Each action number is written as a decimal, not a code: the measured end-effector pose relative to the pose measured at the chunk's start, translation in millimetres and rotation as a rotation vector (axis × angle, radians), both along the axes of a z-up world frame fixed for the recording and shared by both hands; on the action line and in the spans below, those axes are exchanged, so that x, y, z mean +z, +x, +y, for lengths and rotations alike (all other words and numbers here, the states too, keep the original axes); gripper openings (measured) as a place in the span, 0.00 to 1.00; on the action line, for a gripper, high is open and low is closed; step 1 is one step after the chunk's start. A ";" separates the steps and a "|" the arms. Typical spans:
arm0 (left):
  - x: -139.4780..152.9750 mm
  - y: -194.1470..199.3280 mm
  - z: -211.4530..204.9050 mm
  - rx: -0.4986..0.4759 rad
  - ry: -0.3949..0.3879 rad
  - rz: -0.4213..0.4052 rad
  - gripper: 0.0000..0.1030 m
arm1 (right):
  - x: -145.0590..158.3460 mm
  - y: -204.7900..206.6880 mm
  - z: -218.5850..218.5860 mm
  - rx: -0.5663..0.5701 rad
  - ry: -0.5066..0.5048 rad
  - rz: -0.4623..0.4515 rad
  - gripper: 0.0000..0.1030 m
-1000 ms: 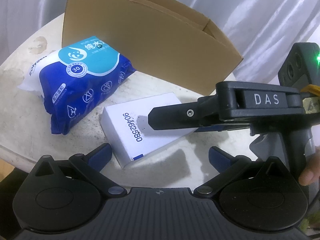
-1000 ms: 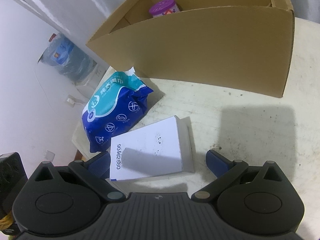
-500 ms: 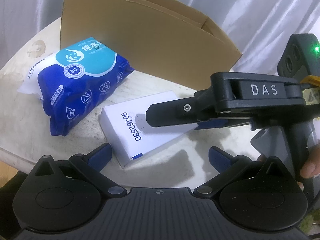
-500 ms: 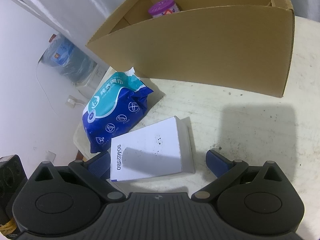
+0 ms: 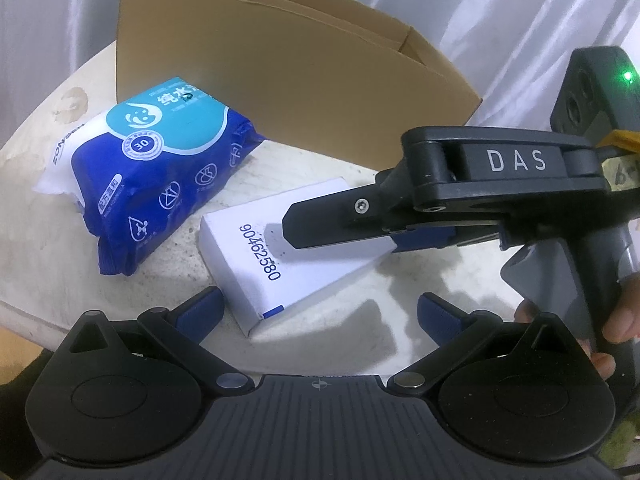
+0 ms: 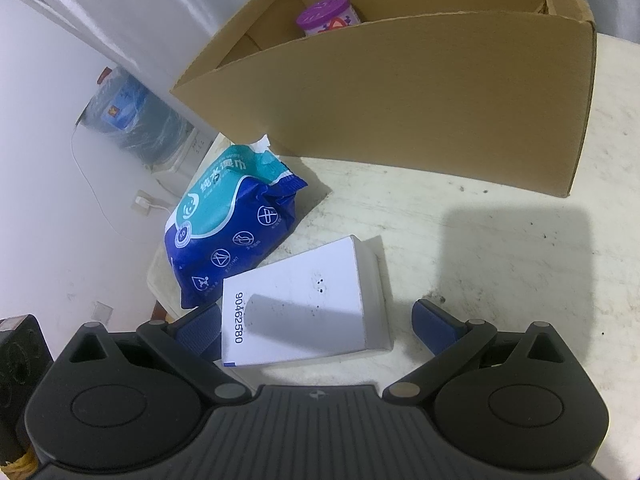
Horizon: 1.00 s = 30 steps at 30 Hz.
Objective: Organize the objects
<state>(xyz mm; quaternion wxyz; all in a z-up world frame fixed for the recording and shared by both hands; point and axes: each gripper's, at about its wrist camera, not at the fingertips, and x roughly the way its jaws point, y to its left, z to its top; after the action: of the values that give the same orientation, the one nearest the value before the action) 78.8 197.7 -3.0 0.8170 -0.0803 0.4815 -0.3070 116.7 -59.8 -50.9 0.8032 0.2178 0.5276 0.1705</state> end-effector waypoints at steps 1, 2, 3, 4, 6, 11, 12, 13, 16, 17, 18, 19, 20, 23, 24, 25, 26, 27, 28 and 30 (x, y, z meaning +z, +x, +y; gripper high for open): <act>0.2 -0.2 -0.4 -0.001 0.003 -0.002 1.00 | -0.1 0.3 0.3 0.001 -0.001 0.000 1.00; 0.3 -0.1 -1.1 -0.003 0.005 -0.003 1.00 | -0.1 0.5 0.3 0.001 -0.002 0.001 1.00; 0.3 -0.2 -1.7 -0.004 0.008 -0.005 1.00 | -0.1 0.5 0.1 0.000 -0.001 0.001 1.00; 0.4 -0.4 -2.1 -0.005 0.010 -0.006 1.00 | -0.1 0.5 0.1 0.000 0.000 0.001 1.00; 0.2 -0.8 -3.0 -0.008 0.015 -0.011 1.00 | -0.4 0.8 0.1 -0.002 0.004 0.002 1.00; 0.4 -3.3 -5.8 -0.021 0.038 -0.027 1.00 | -1.4 1.4 0.4 -0.004 0.006 0.003 1.00; 0.9 -4.5 -6.8 -0.024 0.045 -0.031 1.00 | -1.3 1.5 0.8 -0.002 0.004 0.003 1.00; 1.2 -5.2 -8.5 -0.027 0.054 -0.035 1.00 | -1.4 1.8 1.0 -0.002 0.002 0.003 1.00; 1.3 -8.1 -14.0 -0.041 0.090 -0.057 1.00 | -1.3 2.8 0.5 -0.018 0.006 0.012 1.00; 1.4 -9.3 -15.5 -0.046 0.102 -0.063 0.99 | -1.5 3.9 -0.8 -0.028 0.015 0.023 1.00; 1.6 -11.0 -17.0 -0.050 0.115 -0.070 0.99 | -1.9 5.0 -2.5 -0.036 0.026 0.035 1.00; 1.8 -12.5 -18.5 -0.053 0.126 -0.077 0.99 | -2.2 5.7 -5.0 -0.046 0.041 0.048 1.00; 2.0 -14.2 -20.3 -0.056 0.138 -0.083 0.98 | -2.4 5.3 -7.8 -0.059 0.056 0.055 1.00; 2.2 -18.1 -24.9 -0.063 0.182 -0.109 0.94 | 0.1 1.4 -12.6 -0.076 0.051 0.037 0.96; 2.0 -19.0 -26.2 -0.065 0.193 -0.115 0.93 | 1.1 -0.5 -13.5 -0.076 0.041 0.029 0.94; 1.9 -19.8 -27.2 -0.064 0.200 -0.120 0.92 | 1.7 -1.5 -14.2 -0.077 0.038 0.024 0.93; 1.9 -20.1 -27.8 -0.062 0.205 -0.123 0.90 | 1.9 -2.4 -15.0 -0.078 0.037 0.021 0.92; 1.8 -21.2 -28.4 -0.060 0.205 -0.125 0.89 | 1.4 -3.0 -15.5 -0.080 0.033 0.022 0.89; 1.9 -21.3 -28.5 -0.056 0.206 -0.128 0.87 | 1.0 -3.1 -16.2 -0.085 0.028 0.023 0.83; 1.3 -21.0 -30.3 -0.046 0.207 -0.130 0.84 | -0.3 -2.6 -17.7 -0.096 0.023 0.026 0.76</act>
<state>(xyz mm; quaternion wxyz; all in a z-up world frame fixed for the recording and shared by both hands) 57.7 167.4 -1.7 0.8431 0.0356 0.4583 -0.2792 114.1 -77.5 -51.1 0.8011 0.2544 0.5247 0.1352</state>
